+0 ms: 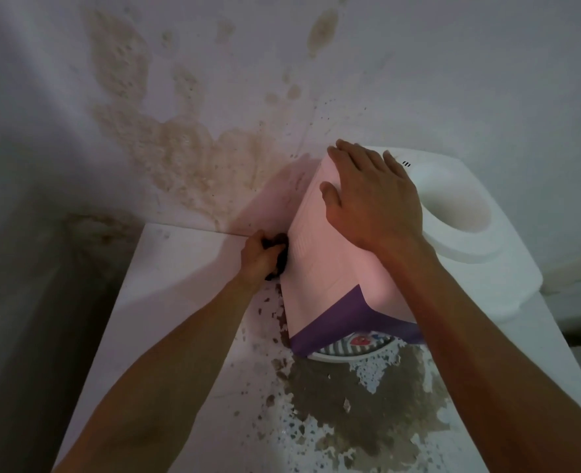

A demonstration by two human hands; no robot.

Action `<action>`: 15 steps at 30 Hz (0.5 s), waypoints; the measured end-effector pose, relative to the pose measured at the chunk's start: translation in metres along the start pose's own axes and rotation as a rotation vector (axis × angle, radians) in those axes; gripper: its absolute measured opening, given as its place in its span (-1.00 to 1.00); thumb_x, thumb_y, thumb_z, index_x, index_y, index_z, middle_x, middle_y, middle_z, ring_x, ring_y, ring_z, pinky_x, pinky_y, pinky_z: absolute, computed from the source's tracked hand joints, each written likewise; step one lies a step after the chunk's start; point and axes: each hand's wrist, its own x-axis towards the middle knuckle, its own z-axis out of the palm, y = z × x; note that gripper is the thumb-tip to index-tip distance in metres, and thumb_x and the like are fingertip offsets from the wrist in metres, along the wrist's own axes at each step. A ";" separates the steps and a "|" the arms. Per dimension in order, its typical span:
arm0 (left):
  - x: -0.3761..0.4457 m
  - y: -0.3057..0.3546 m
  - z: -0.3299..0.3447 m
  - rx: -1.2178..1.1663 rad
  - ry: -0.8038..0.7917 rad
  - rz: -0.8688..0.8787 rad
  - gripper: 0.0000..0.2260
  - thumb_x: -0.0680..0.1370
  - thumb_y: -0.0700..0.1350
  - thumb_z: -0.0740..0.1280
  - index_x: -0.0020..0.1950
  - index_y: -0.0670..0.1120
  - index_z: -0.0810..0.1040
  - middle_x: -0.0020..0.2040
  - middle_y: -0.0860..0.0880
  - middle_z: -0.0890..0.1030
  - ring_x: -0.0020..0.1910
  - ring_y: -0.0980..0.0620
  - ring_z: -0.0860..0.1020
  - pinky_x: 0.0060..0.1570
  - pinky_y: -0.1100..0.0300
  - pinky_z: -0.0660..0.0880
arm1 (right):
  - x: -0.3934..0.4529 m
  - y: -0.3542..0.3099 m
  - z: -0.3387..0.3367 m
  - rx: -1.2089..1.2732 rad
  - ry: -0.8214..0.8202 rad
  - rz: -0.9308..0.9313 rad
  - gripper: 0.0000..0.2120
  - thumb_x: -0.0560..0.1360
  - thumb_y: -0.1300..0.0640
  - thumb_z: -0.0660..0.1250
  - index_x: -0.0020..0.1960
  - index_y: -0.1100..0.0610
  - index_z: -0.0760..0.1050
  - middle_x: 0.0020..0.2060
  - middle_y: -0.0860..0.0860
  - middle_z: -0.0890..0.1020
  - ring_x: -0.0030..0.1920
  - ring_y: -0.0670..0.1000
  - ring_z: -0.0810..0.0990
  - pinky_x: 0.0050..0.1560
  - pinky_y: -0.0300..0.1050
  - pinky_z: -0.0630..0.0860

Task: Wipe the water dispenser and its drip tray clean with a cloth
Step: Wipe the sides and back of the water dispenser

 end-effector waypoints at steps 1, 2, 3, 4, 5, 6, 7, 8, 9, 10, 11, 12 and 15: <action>-0.004 0.003 -0.003 0.002 -0.015 0.019 -0.86 0.54 -0.14 0.46 0.01 -0.16 0.56 -0.06 -0.16 0.67 -0.17 -0.10 0.67 -0.22 0.09 0.66 | 0.000 0.000 0.000 0.001 0.002 0.000 -0.46 0.62 -0.06 0.11 0.56 0.09 0.25 0.56 0.01 0.31 0.55 0.04 0.26 0.57 0.12 0.13; -0.009 0.009 -0.005 -0.003 -0.025 0.039 -0.87 0.54 -0.15 0.46 -0.01 -0.16 0.56 -0.09 -0.17 0.68 -0.24 -0.07 0.67 -0.27 0.12 0.65 | 0.000 0.000 0.000 0.001 0.003 0.001 -0.46 0.62 -0.06 0.12 0.56 0.09 0.25 0.55 0.01 0.31 0.55 0.04 0.27 0.57 0.12 0.13; -0.014 0.015 -0.007 -0.015 -0.029 0.062 -0.88 0.53 -0.16 0.47 -0.05 -0.16 0.56 -0.13 -0.17 0.69 -0.29 -0.04 0.67 -0.29 0.12 0.64 | 0.000 -0.001 -0.001 0.002 0.006 0.002 -0.46 0.62 -0.06 0.12 0.56 0.09 0.26 0.55 0.02 0.32 0.54 0.05 0.28 0.57 0.12 0.14; -0.018 0.023 -0.008 -0.032 -0.030 0.088 -0.88 0.53 -0.16 0.47 -0.07 -0.15 0.56 -0.15 -0.16 0.69 -0.32 -0.02 0.66 -0.28 0.11 0.65 | -0.001 -0.002 -0.001 0.004 0.007 0.002 -0.46 0.62 -0.06 0.12 0.56 0.10 0.26 0.55 0.02 0.32 0.54 0.05 0.28 0.57 0.12 0.14; -0.021 0.031 -0.008 -0.048 -0.026 0.119 -0.88 0.54 -0.17 0.47 -0.06 -0.17 0.56 -0.17 -0.16 0.69 -0.33 -0.02 0.66 -0.27 0.08 0.65 | -0.001 -0.002 -0.001 0.005 0.004 0.003 -0.46 0.62 -0.05 0.12 0.56 0.10 0.26 0.55 0.02 0.32 0.54 0.05 0.28 0.57 0.12 0.14; -0.023 0.040 -0.007 -0.057 -0.016 0.150 -0.88 0.54 -0.17 0.47 -0.05 -0.19 0.57 -0.17 -0.14 0.69 -0.32 -0.03 0.66 -0.27 0.06 0.65 | -0.001 -0.002 -0.001 0.007 -0.001 0.003 -0.46 0.62 -0.05 0.12 0.56 0.10 0.26 0.55 0.02 0.32 0.54 0.05 0.28 0.57 0.12 0.13; -0.023 0.046 -0.006 -0.059 -0.010 0.182 -0.87 0.55 -0.17 0.46 -0.03 -0.19 0.57 -0.16 -0.13 0.69 -0.29 -0.03 0.66 -0.28 0.05 0.64 | -0.001 -0.001 -0.001 0.008 -0.006 0.004 -0.46 0.62 -0.05 0.12 0.56 0.10 0.25 0.55 0.02 0.31 0.54 0.05 0.27 0.57 0.12 0.13; -0.024 0.050 -0.004 -0.063 -0.007 0.210 -0.89 0.54 -0.16 0.46 -0.03 -0.16 0.57 -0.13 -0.11 0.69 -0.24 -0.04 0.66 -0.30 0.05 0.63 | -0.001 -0.001 -0.001 0.009 -0.004 0.004 -0.46 0.61 -0.05 0.12 0.56 0.10 0.26 0.55 0.02 0.32 0.54 0.06 0.28 0.57 0.12 0.13; -0.024 0.051 -0.003 -0.069 -0.002 0.227 -0.91 0.54 -0.14 0.46 -0.05 -0.11 0.58 -0.10 -0.09 0.69 -0.18 -0.06 0.67 -0.29 0.06 0.63 | -0.001 -0.001 -0.001 0.013 0.001 0.004 -0.46 0.61 -0.04 0.13 0.56 0.10 0.26 0.55 0.02 0.32 0.54 0.06 0.28 0.57 0.13 0.14; -0.026 0.049 -0.001 -0.081 0.000 0.231 -0.92 0.53 -0.14 0.47 -0.07 -0.06 0.58 -0.07 -0.07 0.69 -0.11 -0.09 0.67 -0.25 0.07 0.63 | -0.002 -0.001 -0.002 0.017 0.004 0.005 -0.46 0.61 -0.04 0.13 0.56 0.10 0.27 0.54 0.02 0.33 0.54 0.06 0.29 0.57 0.13 0.14; -0.028 0.045 0.001 -0.097 0.006 0.229 -0.92 0.52 -0.14 0.47 -0.08 -0.02 0.58 -0.05 -0.06 0.69 -0.06 -0.11 0.67 -0.21 0.07 0.63 | -0.002 -0.001 -0.002 0.020 0.005 0.006 -0.46 0.61 -0.04 0.14 0.55 0.10 0.27 0.54 0.03 0.33 0.53 0.06 0.29 0.56 0.13 0.14; -0.032 0.039 0.003 -0.110 0.006 0.219 -0.90 0.52 -0.14 0.47 -0.09 0.02 0.58 -0.03 -0.05 0.68 -0.02 -0.12 0.66 -0.16 0.07 0.63 | -0.002 -0.001 -0.002 0.020 0.004 0.007 -0.46 0.61 -0.03 0.14 0.56 0.11 0.27 0.54 0.03 0.33 0.54 0.06 0.29 0.56 0.13 0.14; -0.056 0.018 0.004 -0.056 -0.007 0.194 -0.88 0.50 -0.13 0.49 -0.10 0.06 0.59 -0.02 -0.02 0.69 -0.01 -0.06 0.67 -0.06 0.03 0.67 | -0.001 -0.001 -0.003 0.016 -0.003 0.005 -0.46 0.61 -0.04 0.13 0.56 0.10 0.26 0.55 0.02 0.32 0.54 0.05 0.28 0.57 0.11 0.13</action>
